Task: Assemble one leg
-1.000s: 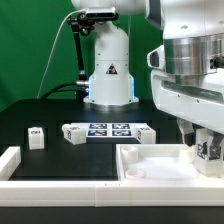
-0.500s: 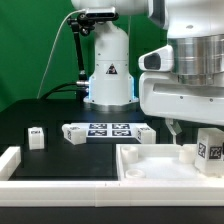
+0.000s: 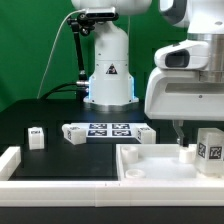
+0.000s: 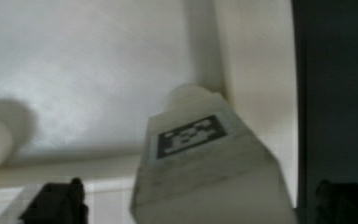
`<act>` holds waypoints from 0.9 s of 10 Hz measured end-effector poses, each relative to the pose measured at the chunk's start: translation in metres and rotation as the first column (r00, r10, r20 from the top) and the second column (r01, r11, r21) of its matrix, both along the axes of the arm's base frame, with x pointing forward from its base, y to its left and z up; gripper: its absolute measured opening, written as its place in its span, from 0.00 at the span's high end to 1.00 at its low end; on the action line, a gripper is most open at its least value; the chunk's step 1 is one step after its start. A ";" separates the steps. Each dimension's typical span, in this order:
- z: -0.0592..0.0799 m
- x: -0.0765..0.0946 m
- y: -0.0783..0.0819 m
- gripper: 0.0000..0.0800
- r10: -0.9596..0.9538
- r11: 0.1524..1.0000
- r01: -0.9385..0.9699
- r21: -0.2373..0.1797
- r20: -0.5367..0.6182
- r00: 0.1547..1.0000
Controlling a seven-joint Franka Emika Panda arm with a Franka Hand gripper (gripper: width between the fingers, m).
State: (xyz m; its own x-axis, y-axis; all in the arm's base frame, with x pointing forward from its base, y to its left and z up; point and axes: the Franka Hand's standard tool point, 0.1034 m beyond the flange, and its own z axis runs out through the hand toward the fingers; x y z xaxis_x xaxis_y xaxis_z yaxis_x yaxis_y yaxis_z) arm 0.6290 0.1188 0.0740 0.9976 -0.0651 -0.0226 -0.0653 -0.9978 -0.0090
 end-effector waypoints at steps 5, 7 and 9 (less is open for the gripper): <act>-0.002 -0.001 0.000 0.44 0.185 0.983 -0.185 0.004 0.001 0.983; -0.002 -0.001 0.000 0.64 0.158 0.987 -0.158 0.005 0.000 0.987; -0.003 -0.001 0.000 0.64 0.094 0.996 -0.094 0.006 -0.001 0.996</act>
Offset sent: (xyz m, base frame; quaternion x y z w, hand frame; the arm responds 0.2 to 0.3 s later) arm 0.0000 0.0000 0.0000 0.0000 0.0000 -0.0799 0.9968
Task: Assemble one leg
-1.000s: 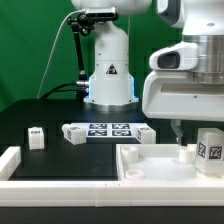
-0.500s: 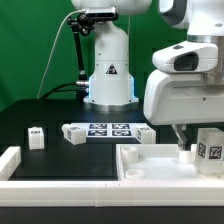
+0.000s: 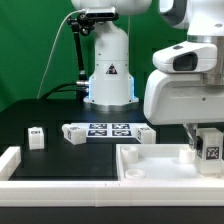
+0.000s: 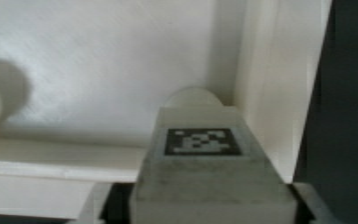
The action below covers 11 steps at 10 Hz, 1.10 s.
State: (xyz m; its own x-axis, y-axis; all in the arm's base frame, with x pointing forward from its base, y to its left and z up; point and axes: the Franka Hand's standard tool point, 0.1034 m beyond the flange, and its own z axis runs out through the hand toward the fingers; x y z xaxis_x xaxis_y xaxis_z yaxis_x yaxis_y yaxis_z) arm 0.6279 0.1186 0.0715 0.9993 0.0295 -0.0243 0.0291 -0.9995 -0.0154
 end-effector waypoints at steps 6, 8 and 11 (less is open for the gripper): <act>-0.002 0.001 -0.002 0.64 -0.660 0.750 0.661 0.024 -0.030 0.750; -0.003 0.001 -0.003 0.64 -0.851 0.522 0.853 0.017 -0.052 0.522; -0.003 0.001 -0.005 0.64 -0.980 0.187 0.982 -0.008 -0.074 0.186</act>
Offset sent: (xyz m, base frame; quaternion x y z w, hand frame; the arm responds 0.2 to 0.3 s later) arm -0.0047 -0.0031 -0.0078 0.0084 0.0004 0.2453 0.9694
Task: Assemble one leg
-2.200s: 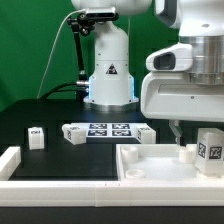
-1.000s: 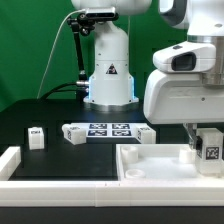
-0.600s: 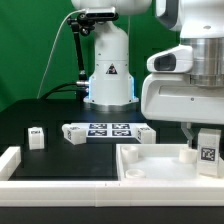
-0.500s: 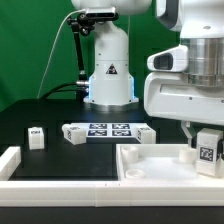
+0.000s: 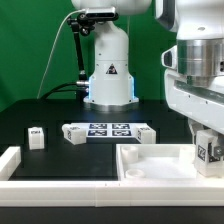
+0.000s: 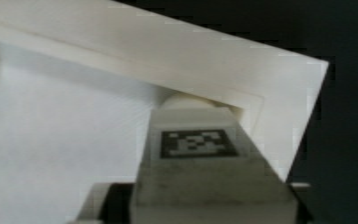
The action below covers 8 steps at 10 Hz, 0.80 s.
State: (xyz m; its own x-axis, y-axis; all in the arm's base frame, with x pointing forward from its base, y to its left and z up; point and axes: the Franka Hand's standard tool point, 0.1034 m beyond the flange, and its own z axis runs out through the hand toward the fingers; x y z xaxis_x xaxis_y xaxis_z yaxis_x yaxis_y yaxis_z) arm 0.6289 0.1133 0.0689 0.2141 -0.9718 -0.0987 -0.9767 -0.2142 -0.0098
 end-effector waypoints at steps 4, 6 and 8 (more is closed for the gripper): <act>0.000 0.000 0.001 0.64 -0.131 0.991 0.131 0.014 -0.015 0.991; -0.001 -0.001 0.003 0.28 -0.085 0.996 0.085 0.015 -0.011 0.996; -0.001 -0.002 0.004 0.20 0.119 0.993 -0.119 0.013 0.003 0.993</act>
Offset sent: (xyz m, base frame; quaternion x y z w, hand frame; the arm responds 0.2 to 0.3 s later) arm 0.0000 0.0000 0.0000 0.0000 0.0000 0.0000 1.0000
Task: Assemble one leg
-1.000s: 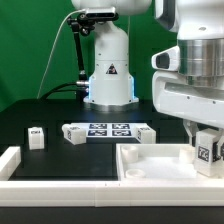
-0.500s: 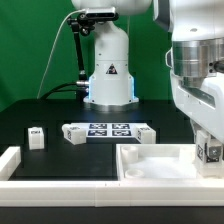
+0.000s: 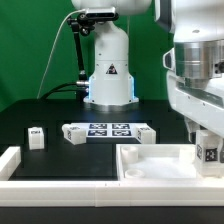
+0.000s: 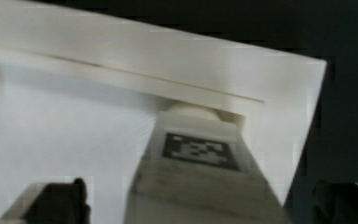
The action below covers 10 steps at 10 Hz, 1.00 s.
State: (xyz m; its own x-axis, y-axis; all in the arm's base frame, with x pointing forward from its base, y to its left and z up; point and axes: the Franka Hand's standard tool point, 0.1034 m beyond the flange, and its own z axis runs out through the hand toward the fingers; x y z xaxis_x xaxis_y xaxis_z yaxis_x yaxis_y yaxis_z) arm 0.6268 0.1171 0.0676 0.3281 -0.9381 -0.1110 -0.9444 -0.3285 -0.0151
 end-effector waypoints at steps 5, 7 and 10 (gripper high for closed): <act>0.001 -0.001 0.007 0.19 0.462 0.887 -0.463 -0.006 0.051 0.885; 0.001 0.000 0.004 0.19 0.673 0.739 -0.673 -0.023 0.073 0.736; 0.002 0.001 0.005 0.19 0.858 0.512 -0.856 -0.064 0.065 0.509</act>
Offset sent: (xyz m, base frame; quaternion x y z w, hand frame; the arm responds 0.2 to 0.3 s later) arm -0.0025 0.0029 0.0030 -0.0296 0.0260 -0.2046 0.9780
